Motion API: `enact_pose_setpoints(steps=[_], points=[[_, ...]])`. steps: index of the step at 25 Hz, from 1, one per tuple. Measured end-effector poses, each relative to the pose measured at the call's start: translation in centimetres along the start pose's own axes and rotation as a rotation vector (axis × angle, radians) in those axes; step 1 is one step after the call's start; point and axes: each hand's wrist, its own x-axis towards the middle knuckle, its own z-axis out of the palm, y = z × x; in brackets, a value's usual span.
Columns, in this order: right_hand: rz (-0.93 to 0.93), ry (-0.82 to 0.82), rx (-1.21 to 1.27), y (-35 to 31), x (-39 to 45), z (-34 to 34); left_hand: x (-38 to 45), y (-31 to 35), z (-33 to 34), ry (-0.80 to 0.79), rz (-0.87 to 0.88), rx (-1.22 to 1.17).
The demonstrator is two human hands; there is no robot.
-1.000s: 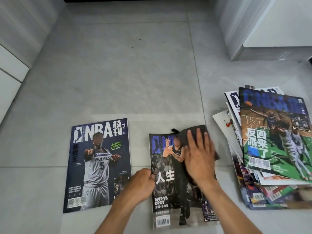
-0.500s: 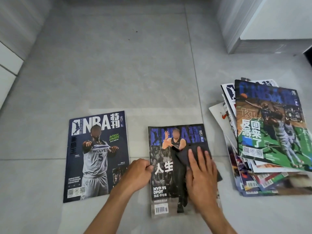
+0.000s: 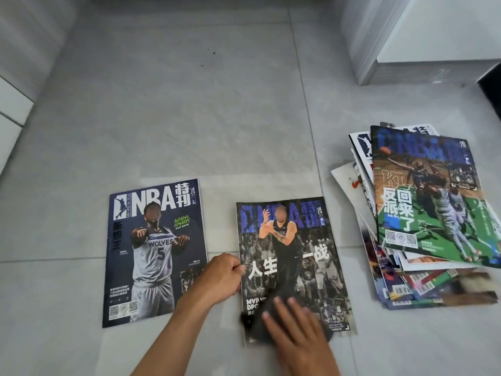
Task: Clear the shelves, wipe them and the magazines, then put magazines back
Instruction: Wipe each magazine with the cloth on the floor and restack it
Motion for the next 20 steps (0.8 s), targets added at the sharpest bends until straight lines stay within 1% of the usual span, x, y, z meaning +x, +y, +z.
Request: enact_pose_setpoints(steps=[2, 3, 6, 8, 11, 12, 14, 16, 17, 19, 20], points=[[-0.221, -0.112, 0.048, -0.4, 1.8, -0.2, 0.1, 0.3, -0.6, -0.088, -0.025, -0.045], [-0.239, -0.148, 0.078, 0.7, 3.9, -1.1, 0.2, 0.4, -0.8, -0.124, -0.03, -0.064], [-0.167, -0.206, 0.199, 4.3, 10.6, -2.5, 0.3, 0.1, -1.4, -0.135, -0.051, -0.099], [-0.089, -0.171, 0.209, 5.6, 15.6, -2.1, 0.0, 0.1, -1.2, -0.137, -0.077, -0.179], [0.027, -0.055, 0.222, 5.8, 21.2, -1.7, -0.1, 0.2, -1.0, -0.128, -0.078, -0.226], [0.019, -0.036, 0.215, 5.5, 21.1, -1.7, 0.0, 0.1, -1.0, -0.126, -0.081, -0.236], [-0.054, -0.07, 0.199, 4.7, 16.9, -1.7, 0.2, 0.0, -1.2, -0.153, -0.097, -0.273], [-0.2, -0.159, 0.152, 3.9, 9.6, -2.1, 0.4, -0.1, -1.7, -0.181, -0.097, -0.302], [-0.315, -0.22, 0.103, 3.8, 6.4, -2.6, 0.5, -0.2, -1.8, -0.192, -0.091, -0.309], [-0.493, -0.309, -0.001, 4.9, 3.6, -3.5, 0.5, -0.4, -1.7, -0.189, -0.081, -0.296], [-0.514, -0.33, -0.009, 5.8, 4.1, -3.8, 0.5, -0.4, -1.5, -0.175, -0.072, -0.27]])
